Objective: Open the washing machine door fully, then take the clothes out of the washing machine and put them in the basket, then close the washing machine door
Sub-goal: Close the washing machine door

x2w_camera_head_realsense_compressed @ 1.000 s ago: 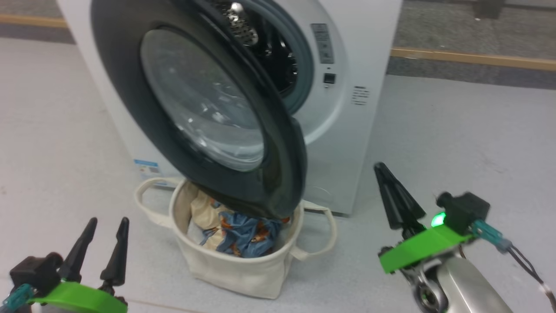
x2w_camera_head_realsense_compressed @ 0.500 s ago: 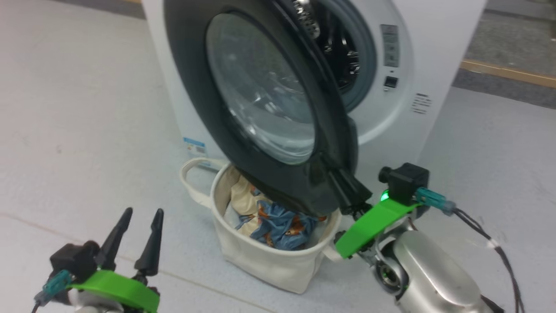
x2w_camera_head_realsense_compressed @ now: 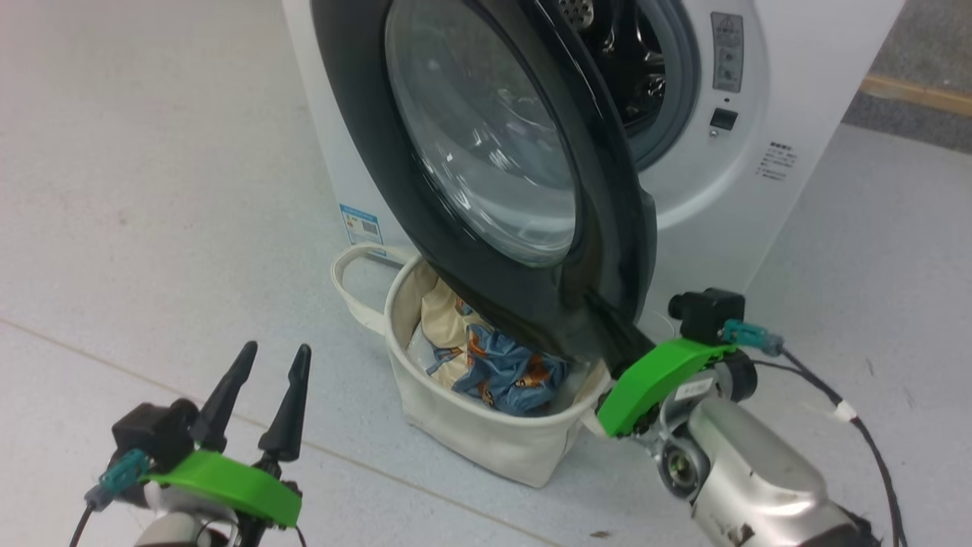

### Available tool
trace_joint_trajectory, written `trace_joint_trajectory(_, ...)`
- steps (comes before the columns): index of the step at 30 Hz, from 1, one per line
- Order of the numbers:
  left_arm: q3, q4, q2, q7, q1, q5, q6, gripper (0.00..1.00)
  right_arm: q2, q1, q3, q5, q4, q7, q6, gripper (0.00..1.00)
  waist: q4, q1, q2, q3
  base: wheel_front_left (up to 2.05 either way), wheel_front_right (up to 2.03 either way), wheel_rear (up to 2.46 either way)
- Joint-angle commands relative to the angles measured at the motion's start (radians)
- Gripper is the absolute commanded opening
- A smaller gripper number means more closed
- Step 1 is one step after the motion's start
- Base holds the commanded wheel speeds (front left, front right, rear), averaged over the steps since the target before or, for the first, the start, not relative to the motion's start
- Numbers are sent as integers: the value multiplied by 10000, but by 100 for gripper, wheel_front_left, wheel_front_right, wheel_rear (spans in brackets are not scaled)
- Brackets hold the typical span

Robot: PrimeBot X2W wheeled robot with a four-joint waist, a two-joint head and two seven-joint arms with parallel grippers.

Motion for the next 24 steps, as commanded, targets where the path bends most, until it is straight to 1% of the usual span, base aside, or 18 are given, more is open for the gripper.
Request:
trace_joint_trajectory(1, 281, -281, 120, -120, -666, 46, -57, 100, 200, -648, -45, 232, 17, -179, 10, 0, -44, 0, 0, 143, 0, 0, 0)
trace_joint_trajectory(4, 184, -317, 59, -120, -769, -75, -57, 100, 201, -966, -417, 304, 302, -202, 10, 0, -113, 0, 0, 318, 0, 0, 0)
trace_joint_trajectory(9, 57, -329, 3, -120, -931, -87, -57, 100, 202, -1279, -1273, -64, 381, -207, 10, 0, -246, 0, 0, 582, 0, 0, 0)
trace_joint_trajectory(16, -100, -278, -95, -120, -1120, -95, -57, 100, 203, -1870, -2004, -536, 589, -208, 10, 0, -445, 0, 0, 1062, 0, 0, 0)
trace_joint_trajectory(24, -301, -302, -193, -120, -1512, -122, -57, 100, 204, -3137, -3244, -1868, 1022, -209, 10, 0, -618, 0, 0, 1905, 0, 0, 0)
